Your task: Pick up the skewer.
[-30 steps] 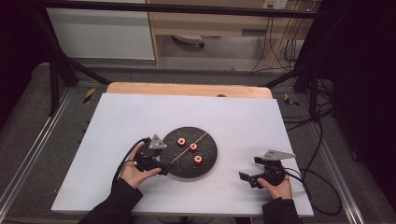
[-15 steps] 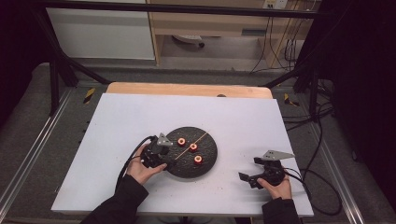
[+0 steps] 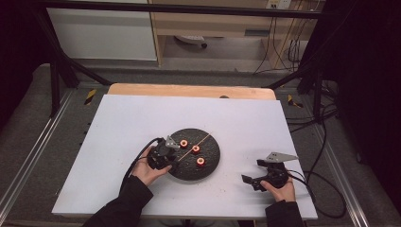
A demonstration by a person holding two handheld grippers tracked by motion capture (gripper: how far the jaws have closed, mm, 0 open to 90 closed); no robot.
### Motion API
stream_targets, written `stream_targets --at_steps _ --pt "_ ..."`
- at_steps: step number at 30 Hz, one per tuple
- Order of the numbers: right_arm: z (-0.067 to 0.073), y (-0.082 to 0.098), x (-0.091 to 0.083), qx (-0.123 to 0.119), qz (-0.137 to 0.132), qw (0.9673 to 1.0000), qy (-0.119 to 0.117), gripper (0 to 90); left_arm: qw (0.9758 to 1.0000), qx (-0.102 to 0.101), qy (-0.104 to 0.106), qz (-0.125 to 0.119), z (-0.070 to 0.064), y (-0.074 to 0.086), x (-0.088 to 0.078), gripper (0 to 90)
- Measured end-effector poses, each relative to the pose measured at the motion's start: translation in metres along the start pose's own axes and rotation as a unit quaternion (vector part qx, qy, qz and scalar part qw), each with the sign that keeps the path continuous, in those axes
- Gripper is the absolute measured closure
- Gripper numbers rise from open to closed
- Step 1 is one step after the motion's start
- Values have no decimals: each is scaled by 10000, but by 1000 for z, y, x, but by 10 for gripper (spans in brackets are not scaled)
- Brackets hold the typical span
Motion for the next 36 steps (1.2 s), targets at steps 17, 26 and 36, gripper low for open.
stream_targets --at_steps 17,26,36 --pt "0 0 0 3 7 10000 -8 10 9996 116 -7 238 -3 1 5 850" --pt "0 0 0 -15 -1 10000 -13 10 9998 108 -30 146 -4 0 2 877" --pt "0 0 0 -19 -9 10000 2 10 9999 81 -38 -75 -5 0 -6 880"
Point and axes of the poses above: each handheld gripper's, and its own axes: x roughly forward along the jaws, y roughly out of its underside, z roughly to its left, the point moved 7 cm from there along x, roughly forward along the jaws, and after that the axes turned 14 degrees about x, right-handed, at the moved point
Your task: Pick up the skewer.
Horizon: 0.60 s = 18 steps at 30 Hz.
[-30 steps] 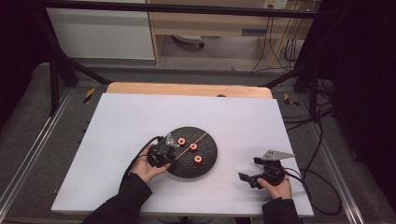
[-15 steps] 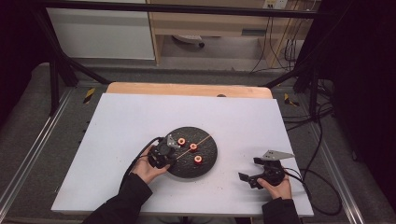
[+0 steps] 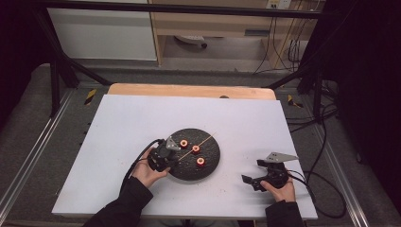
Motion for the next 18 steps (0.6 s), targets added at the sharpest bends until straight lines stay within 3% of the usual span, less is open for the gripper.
stream_targets --at_steps 18 --pt "1 0 0 6 -12 10000 18 8 9984 -129 -75 -539 -4 10 -18 881"
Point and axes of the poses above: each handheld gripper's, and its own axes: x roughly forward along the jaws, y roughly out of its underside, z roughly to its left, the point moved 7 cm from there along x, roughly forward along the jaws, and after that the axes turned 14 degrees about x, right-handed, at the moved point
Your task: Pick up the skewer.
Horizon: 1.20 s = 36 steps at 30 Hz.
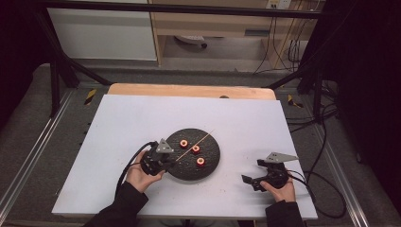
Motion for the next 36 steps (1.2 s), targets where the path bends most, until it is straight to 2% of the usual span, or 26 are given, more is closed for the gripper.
stream_targets --at_steps 8,19,29,36 --pt "0 0 0 -8 5 10000 17 7 9989 -176 -115 -428 -2 10 -13 882" --pt "-1 0 1 22 -6 10000 50 5 9939 -380 -318 -989 -3 32 -35 881" --pt "4 -8 3 -17 14 9999 149 5 9901 -453 -373 -1275 -3 54 -46 881" --pt "19 -21 11 -65 120 9995 282 5 9884 -463 -409 -1389 -3 61 -49 881"
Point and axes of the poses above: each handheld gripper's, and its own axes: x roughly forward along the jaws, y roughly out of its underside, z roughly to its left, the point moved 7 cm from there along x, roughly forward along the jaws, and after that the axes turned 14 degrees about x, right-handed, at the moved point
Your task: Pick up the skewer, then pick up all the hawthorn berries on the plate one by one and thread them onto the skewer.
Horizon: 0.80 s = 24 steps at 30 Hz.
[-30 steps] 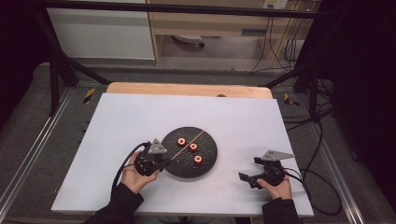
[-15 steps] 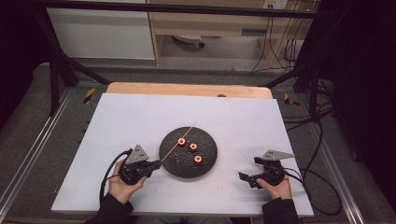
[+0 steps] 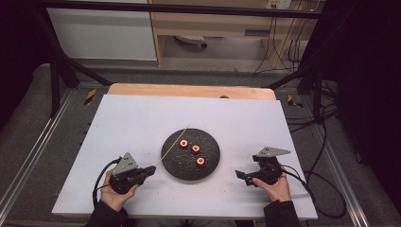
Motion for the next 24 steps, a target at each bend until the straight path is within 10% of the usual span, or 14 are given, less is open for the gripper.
stream_targets --at_steps 24 --pt "48 -39 24 58 179 9998 -85 6 9995 -253 -13 -182 5 14 -7 881"
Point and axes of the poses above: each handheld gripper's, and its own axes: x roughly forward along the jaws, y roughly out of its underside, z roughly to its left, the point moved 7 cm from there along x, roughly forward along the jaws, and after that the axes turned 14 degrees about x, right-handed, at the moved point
